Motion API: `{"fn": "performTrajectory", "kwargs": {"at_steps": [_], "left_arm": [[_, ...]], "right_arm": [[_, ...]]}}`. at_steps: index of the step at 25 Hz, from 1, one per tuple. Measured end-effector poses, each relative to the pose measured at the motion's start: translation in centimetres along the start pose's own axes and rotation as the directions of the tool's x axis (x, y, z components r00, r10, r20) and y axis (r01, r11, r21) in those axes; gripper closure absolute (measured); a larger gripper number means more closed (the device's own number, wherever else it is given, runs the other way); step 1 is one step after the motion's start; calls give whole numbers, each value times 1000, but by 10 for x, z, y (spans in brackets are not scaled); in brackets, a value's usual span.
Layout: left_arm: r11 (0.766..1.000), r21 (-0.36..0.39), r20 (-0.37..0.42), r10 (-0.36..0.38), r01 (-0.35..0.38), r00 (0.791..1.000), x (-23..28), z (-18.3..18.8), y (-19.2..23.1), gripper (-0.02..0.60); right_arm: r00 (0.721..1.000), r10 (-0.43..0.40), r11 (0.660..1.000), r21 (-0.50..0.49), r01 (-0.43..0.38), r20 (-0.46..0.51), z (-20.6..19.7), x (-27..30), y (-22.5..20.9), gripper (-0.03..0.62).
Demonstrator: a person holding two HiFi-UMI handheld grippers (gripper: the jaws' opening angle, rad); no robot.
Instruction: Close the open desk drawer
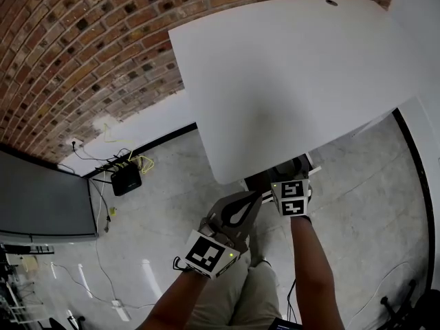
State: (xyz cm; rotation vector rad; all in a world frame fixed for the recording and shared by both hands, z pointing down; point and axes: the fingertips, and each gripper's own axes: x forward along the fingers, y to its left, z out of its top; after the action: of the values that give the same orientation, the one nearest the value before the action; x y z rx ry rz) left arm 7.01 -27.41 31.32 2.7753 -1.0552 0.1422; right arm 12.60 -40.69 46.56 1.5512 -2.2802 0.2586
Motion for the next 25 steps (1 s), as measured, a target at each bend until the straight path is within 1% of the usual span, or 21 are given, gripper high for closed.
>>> {"fn": "performTrajectory", "kwargs": {"at_steps": [2,5,6,8,10,11,12,15,19,25], "left_arm": [[1000,-3,2,9,-9,1000,-4,2,-2,575],[999,-19,-2,27,-27,1000,-11,7,-9,575],[999,-18,-3,30,-30,1000,-14,8,-12,575],[999,-13,0,32,-32,999,-19,12,-19,575],[999,-18,4,35,-35,999,-24,17,-26,575],[999,-18,4,36,-36,999,-27,22,-30,575],[999,-17,5,36,-36,999,-30,27,-33,575],[999,-17,13,47,-47,999,-38,41,-43,575],[998,-13,37,66,-65,997,-45,62,-56,576],[995,-10,69,101,-101,992,-60,108,-74,575]], "right_arm": [[1000,5,1000,2,-5,5,4,-8,2,290],[999,37,999,-10,-37,10,11,-25,11,293],[999,46,999,-15,-46,14,15,-32,14,312],[999,41,999,-24,-41,28,23,-48,16,383],[998,23,999,-28,-22,50,33,-65,15,519],[998,23,999,-26,-21,60,39,-74,16,556],[997,32,999,-21,-30,70,44,-82,17,576],[991,79,997,2,-79,111,62,-109,24,583],[978,115,992,23,-121,174,91,-152,32,585],[964,126,991,21,-134,232,140,-226,41,585]]}}
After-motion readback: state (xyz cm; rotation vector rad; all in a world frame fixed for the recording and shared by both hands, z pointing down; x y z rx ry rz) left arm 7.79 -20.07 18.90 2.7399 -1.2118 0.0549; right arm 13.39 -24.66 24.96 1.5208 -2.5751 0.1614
